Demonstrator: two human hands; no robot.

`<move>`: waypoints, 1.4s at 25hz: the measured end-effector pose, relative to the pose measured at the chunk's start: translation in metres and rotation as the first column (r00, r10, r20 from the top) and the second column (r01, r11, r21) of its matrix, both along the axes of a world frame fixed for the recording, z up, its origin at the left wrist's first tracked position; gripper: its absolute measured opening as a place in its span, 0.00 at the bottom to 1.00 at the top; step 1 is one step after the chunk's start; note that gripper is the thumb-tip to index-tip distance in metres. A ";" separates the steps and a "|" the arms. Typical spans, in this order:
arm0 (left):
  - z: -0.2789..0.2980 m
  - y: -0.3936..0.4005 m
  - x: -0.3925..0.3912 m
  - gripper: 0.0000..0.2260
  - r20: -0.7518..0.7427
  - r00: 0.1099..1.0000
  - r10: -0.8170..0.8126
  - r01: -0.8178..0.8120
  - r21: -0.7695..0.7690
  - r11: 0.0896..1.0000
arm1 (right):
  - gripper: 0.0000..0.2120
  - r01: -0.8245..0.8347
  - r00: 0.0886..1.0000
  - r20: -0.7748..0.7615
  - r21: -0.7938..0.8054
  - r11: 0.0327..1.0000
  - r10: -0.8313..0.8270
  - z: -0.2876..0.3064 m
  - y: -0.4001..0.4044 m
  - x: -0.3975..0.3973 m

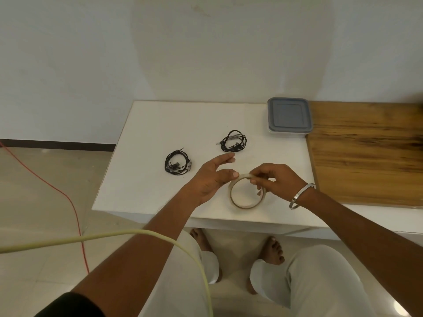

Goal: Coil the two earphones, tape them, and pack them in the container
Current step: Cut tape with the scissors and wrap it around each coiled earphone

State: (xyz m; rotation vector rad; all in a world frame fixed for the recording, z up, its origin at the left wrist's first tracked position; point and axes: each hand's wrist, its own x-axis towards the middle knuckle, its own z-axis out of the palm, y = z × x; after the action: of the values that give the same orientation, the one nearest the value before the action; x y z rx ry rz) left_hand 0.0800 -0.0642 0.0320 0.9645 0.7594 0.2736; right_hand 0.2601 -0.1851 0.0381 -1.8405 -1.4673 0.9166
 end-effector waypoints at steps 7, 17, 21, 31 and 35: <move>0.002 -0.010 0.003 0.27 0.106 0.994 -0.015 0.001 0.136 0.991 | 0.07 -0.048 0.998 -0.039 -0.157 0.986 0.042 -0.003 -0.001 -0.008; 0.001 -0.013 0.003 0.22 0.295 0.955 -0.024 0.049 -0.080 0.996 | 0.12 -0.448 0.469 -0.868 -0.394 0.803 -0.164 0.001 0.005 -0.009; -0.002 -0.012 0.005 0.20 0.285 0.957 0.053 -0.011 -0.146 0.989 | 0.21 -0.425 0.295 -0.924 -0.354 0.833 -0.242 -0.001 0.000 -0.009; -0.015 -0.003 0.013 0.20 0.060 0.908 0.415 -0.402 -0.157 0.902 | 0.17 0.458 0.492 -0.643 -0.381 0.803 -0.586 -0.005 0.012 0.001; -0.015 -0.007 0.017 0.20 0.104 0.924 0.368 -0.372 0.025 0.928 | 0.12 0.514 0.480 -0.561 -0.444 0.734 -0.675 -0.006 0.019 -0.001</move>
State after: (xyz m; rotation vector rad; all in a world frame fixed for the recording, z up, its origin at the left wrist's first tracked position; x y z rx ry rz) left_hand 0.0970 -0.0712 0.0168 0.8374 0.8461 0.6669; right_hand 0.2591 -0.1660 0.0324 -1.6594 -0.1932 1.2237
